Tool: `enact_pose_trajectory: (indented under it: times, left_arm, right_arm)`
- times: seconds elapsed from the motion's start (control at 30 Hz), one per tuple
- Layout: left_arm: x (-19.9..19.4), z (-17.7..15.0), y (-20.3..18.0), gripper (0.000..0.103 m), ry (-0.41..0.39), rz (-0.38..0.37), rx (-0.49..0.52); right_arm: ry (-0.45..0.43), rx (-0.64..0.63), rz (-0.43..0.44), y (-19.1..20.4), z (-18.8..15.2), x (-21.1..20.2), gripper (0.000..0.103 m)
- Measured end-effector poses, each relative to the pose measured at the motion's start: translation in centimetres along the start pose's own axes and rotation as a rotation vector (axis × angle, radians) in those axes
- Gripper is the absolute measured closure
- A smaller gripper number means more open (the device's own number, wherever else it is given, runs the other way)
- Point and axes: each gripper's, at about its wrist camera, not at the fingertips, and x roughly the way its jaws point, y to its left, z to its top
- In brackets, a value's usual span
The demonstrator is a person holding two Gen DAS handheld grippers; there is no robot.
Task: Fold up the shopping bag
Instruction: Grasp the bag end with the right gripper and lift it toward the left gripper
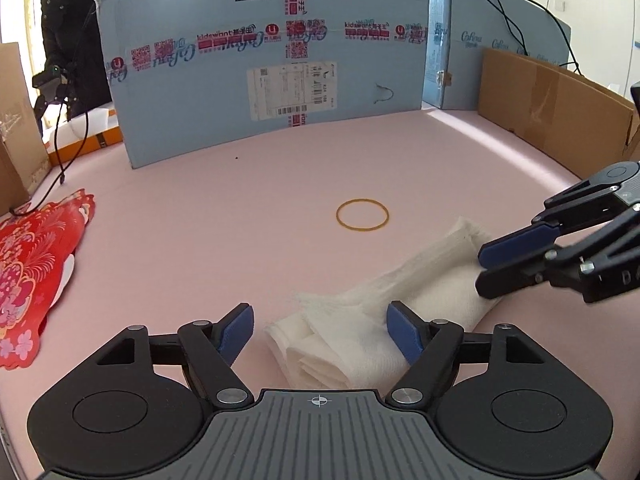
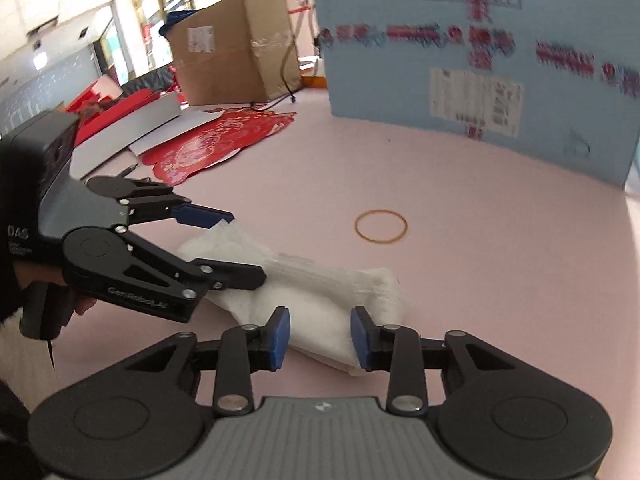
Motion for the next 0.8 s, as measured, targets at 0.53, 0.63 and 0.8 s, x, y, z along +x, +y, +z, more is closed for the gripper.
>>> enact_pose_trajectory:
  times: [0.53,0.63,0.8]
  left_arm:
    - [-2.6,4.0,-0.7,0.028,-0.028,-0.045,0.210]
    - [0.8,4.8,-1.3,0.028,0.116,-0.184,0.328]
    - [5.2,4.8,-0.5,0.029,0.259,-0.297,0.363]
  right_arm:
    - [0.042,0.105,-0.008,-1.5,-0.2,0.3,0.102]
    - [0.033,0.130,0.020,-2.0,-0.3,0.3,0.102]
    - [0.029,0.154,0.075,-2.5,0.2,0.1,0.093]
